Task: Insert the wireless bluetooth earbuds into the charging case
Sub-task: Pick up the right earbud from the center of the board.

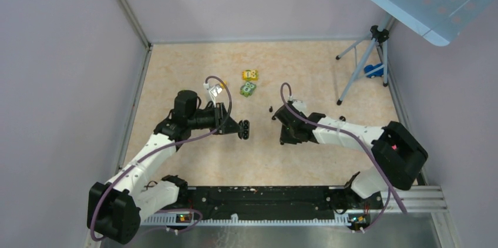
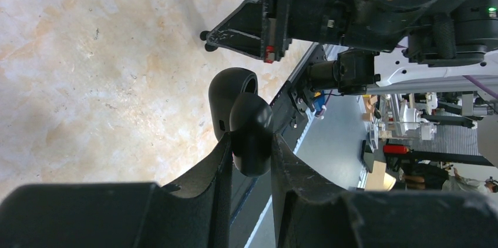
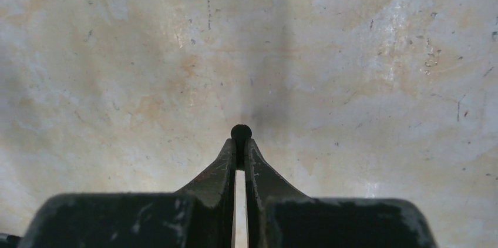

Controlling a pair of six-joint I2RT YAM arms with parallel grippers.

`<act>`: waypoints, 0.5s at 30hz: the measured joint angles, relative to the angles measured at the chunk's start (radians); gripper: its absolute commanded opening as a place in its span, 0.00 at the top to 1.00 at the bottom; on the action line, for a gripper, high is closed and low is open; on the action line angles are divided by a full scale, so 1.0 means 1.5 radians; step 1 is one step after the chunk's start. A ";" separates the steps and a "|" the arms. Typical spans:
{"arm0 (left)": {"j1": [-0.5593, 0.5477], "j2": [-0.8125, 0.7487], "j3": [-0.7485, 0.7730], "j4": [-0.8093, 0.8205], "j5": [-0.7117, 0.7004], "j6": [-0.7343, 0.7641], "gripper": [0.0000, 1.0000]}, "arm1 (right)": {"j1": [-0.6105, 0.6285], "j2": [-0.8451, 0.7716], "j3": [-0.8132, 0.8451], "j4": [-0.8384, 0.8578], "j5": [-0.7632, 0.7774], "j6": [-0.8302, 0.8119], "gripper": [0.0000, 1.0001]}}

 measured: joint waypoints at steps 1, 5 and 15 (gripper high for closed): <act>0.000 0.000 0.000 0.000 0.000 0.000 1.00 | 0.000 -0.013 -0.004 0.000 0.000 -0.003 1.00; 0.000 -0.003 0.000 0.000 0.001 0.003 1.00 | 0.000 -0.122 -0.055 0.047 -0.031 -0.045 1.00; 0.000 -0.013 0.016 -0.021 -0.017 0.049 1.00 | 0.001 -0.544 -0.196 0.325 -0.273 -0.202 1.00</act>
